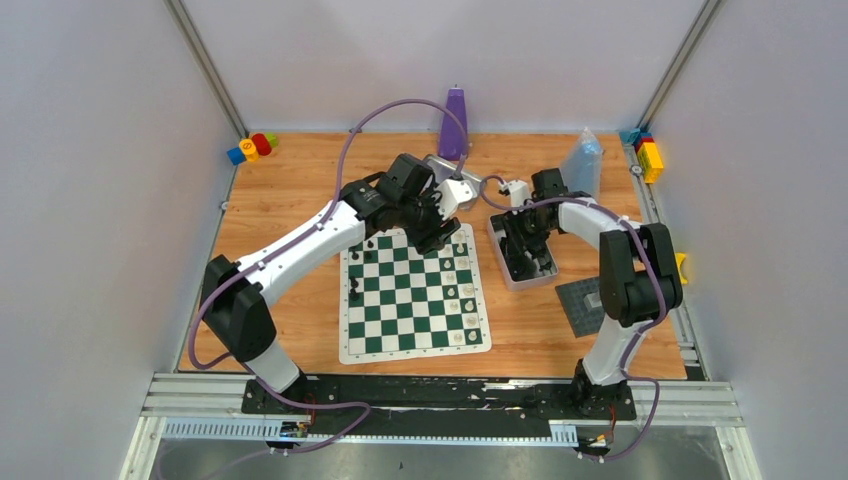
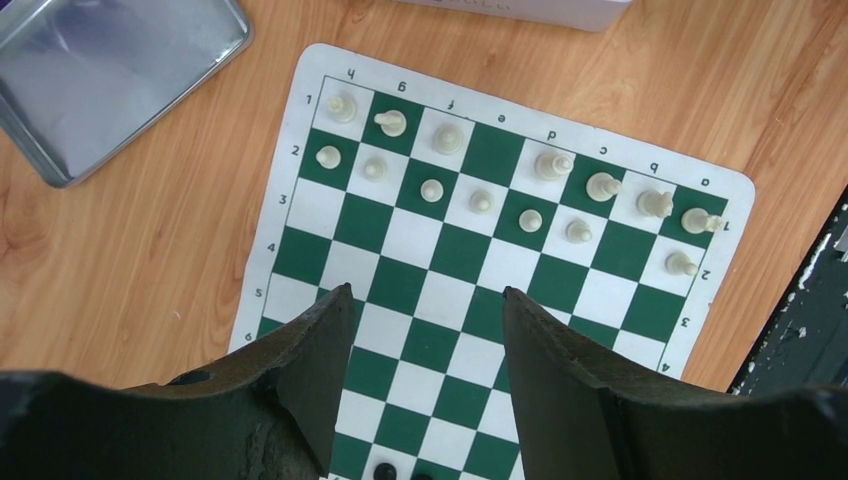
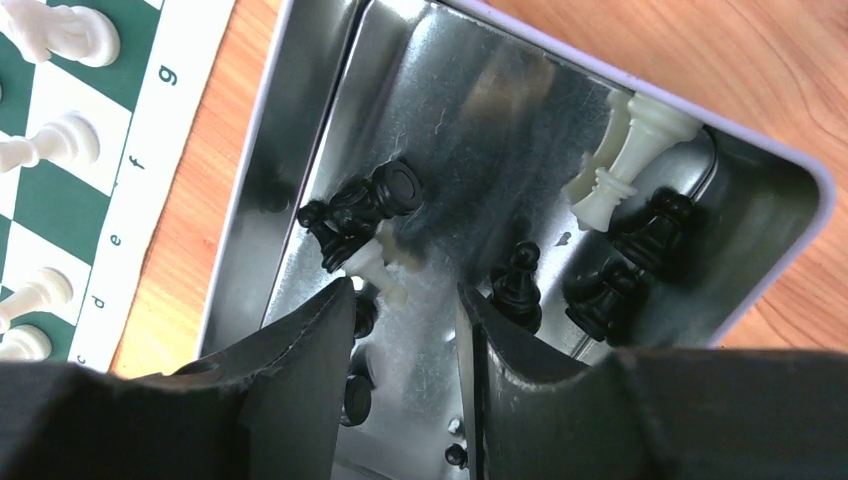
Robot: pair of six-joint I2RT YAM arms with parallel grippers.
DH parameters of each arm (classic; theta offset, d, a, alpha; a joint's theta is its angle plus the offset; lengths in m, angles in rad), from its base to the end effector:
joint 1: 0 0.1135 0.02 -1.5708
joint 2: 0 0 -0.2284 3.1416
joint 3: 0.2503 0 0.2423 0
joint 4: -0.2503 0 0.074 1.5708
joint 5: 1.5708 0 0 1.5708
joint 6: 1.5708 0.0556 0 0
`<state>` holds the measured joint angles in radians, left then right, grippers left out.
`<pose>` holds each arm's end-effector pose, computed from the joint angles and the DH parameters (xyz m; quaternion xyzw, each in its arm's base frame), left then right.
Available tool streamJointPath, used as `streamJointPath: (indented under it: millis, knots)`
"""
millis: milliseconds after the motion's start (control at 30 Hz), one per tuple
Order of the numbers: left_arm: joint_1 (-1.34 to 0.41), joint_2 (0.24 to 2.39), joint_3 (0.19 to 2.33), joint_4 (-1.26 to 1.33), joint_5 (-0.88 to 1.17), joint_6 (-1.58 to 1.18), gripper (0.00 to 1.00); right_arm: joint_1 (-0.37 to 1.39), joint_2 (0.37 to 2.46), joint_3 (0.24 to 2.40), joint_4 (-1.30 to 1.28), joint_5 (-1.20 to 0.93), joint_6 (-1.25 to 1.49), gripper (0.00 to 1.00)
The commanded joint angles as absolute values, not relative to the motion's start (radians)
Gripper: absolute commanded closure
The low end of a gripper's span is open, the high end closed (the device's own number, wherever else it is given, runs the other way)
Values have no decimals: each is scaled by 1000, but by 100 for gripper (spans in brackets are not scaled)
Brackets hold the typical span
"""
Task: Set up the chess pieces on the board
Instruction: Pick up the chess piece from the storage box.
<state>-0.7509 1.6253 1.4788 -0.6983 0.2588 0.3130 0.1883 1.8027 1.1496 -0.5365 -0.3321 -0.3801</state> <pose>0.2522 -0.2548 0.2711 0.5097 0.7757 -0.1942 0.3175 0.3330 0.0819 0.1233 -0.3016 0.9208 0.1437 0.2015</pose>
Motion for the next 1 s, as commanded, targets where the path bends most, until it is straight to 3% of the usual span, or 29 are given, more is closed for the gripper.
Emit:
streamJointPath:
  millis: [0, 533, 800, 967]
  knots:
    - [-746, 1567, 1472, -678, 253, 327, 36, 196, 1826, 1191, -526, -322, -399, 58]
    - [-741, 1563, 1454, -669, 226, 341, 36, 198, 1869, 1209, -509, -396, -540, 52]
    - [-735, 1564, 1447, -664, 216, 348, 36, 198, 1879, 1195, -508, -429, -586, 60]
    - [-732, 1560, 1440, -661, 214, 346, 36, 197, 1874, 1177, -510, -424, -590, 72]
